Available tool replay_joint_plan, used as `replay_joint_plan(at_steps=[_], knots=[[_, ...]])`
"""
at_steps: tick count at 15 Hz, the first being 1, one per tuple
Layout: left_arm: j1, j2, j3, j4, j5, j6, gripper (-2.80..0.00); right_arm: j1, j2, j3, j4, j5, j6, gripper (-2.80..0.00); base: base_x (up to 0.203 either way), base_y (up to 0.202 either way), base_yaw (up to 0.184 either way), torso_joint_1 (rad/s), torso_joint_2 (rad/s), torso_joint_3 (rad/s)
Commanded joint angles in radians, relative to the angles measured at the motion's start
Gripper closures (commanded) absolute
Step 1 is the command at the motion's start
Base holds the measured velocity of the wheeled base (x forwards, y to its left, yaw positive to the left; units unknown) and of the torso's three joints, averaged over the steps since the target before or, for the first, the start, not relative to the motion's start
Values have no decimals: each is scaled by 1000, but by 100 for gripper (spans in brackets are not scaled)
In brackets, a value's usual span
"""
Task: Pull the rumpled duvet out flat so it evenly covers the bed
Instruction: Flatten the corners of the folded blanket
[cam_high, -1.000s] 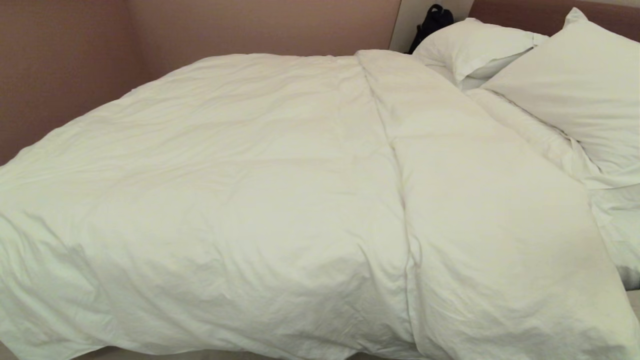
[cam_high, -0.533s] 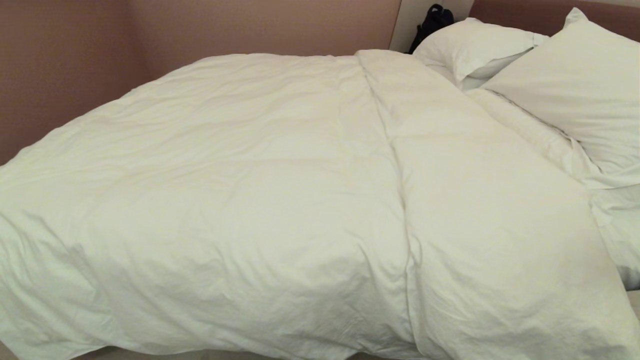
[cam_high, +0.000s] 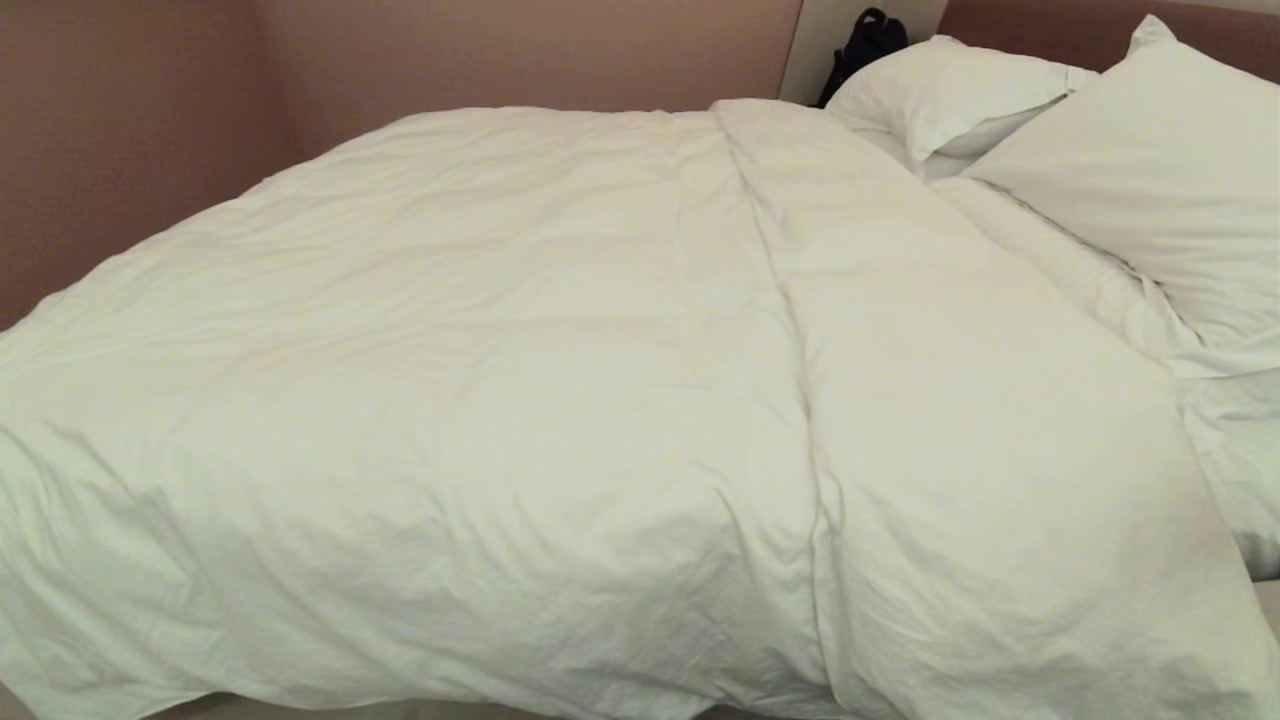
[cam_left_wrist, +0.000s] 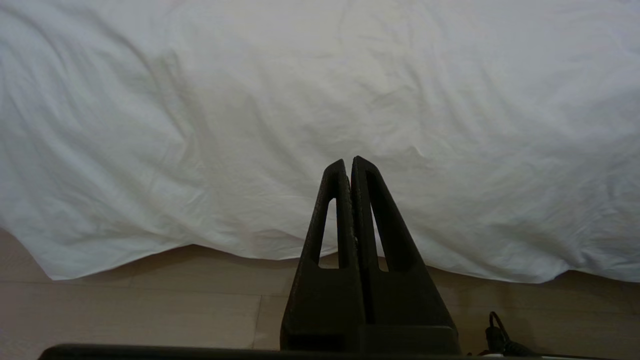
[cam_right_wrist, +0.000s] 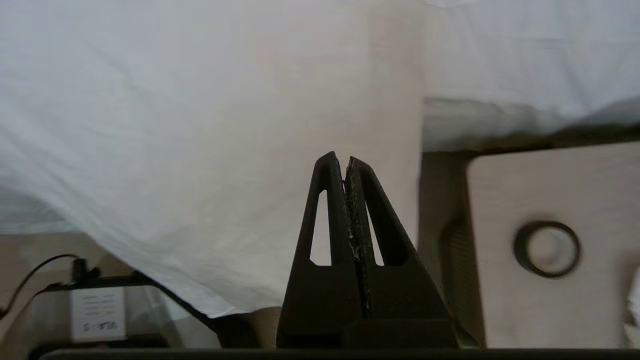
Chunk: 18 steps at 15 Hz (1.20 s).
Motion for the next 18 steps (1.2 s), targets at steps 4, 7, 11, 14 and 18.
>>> replay_joint_plan(at_steps=[4,7,11,14,18], knots=[[0,0,0,-1,0,0,0,-17,82,8,-69,84,-4,-280,0,0,0,0,0,0],[0,0,0,-1,0,0,0,-35,145,29,-144,53,-20,-280,0,0,0,0,0,0],[0,0,0,-1,0,0,0,-45,178,73,-161,62,-138,-280,0,0,0,0,0,0],[0,0,0,-1,0,0,0,-44,204,72,-162,92,-159,-280,0,0,0,0,0,0],[0,0,0,-1,0,0,0,-45,272,72,-162,191,-185,-280,0,0,0,0,0,0]])
